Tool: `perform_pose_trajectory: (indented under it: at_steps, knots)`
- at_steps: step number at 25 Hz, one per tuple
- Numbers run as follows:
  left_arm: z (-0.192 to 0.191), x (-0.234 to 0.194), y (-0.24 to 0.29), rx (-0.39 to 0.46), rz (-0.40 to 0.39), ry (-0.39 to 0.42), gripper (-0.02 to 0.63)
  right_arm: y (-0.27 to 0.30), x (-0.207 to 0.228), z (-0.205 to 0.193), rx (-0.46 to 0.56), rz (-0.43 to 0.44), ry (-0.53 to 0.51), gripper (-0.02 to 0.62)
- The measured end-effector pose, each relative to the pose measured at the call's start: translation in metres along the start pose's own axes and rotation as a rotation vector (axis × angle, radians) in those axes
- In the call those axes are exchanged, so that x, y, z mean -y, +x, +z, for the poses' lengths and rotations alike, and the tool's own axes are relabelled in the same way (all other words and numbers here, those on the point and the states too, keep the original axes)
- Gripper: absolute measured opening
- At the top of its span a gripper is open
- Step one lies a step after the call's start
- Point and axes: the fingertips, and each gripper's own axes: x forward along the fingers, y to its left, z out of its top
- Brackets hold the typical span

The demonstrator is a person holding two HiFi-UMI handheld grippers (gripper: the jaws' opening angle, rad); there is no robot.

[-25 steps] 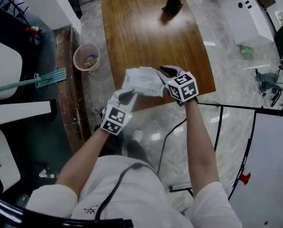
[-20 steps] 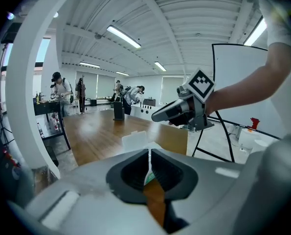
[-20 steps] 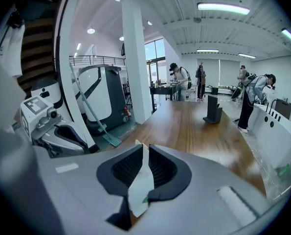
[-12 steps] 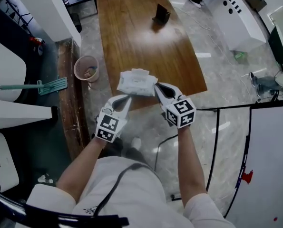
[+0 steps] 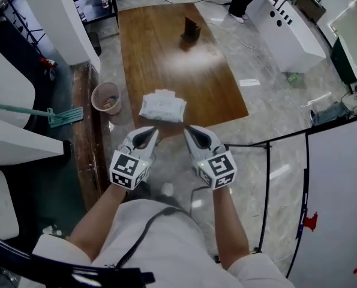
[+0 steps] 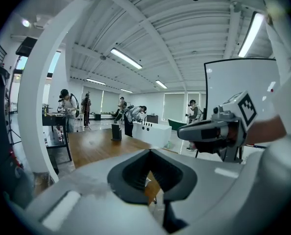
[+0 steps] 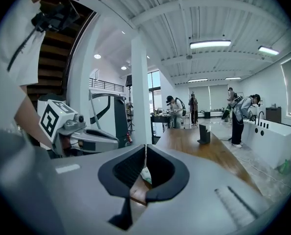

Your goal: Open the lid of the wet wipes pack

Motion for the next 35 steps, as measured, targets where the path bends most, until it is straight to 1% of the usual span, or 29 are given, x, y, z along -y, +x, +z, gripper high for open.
perform_pose_trajectory:
  at_steps: [5,8,12,17,21,25,30,35]
  knots:
    - [0.015,0.021,-0.021,0.045,0.027,-0.008,0.006,-0.036,-0.015,0.002,0.034,-0.014,-0.008,0.018]
    - [0.024,0.03,-0.035,0.072,0.043,-0.009,0.006,-0.056,-0.025,0.008,0.074,-0.024,0.029,0.017]
    - [0.032,0.036,-0.049,0.096,0.044,-0.018,0.006,-0.071,-0.038,0.013,0.118,-0.044,0.073,0.014]
    - [0.035,0.033,-0.058,0.103,0.023,-0.012,0.006,-0.071,-0.05,0.017,0.155,-0.079,0.065,0.009]
    - [0.035,0.026,-0.061,0.104,0.0,-0.006,0.006,-0.068,-0.053,0.014,0.139,-0.112,0.072,0.009]
    - [0.038,0.018,-0.062,0.111,-0.016,-0.003,0.006,-0.064,-0.052,0.02,0.142,-0.142,0.072,0.009]
    - [0.043,0.011,-0.059,0.123,-0.033,-0.002,0.006,-0.056,-0.054,0.024,0.131,-0.158,0.069,0.008]
    - [0.044,0.006,-0.058,0.123,-0.05,-0.003,0.006,-0.049,-0.056,0.031,0.15,-0.164,0.065,0.008]
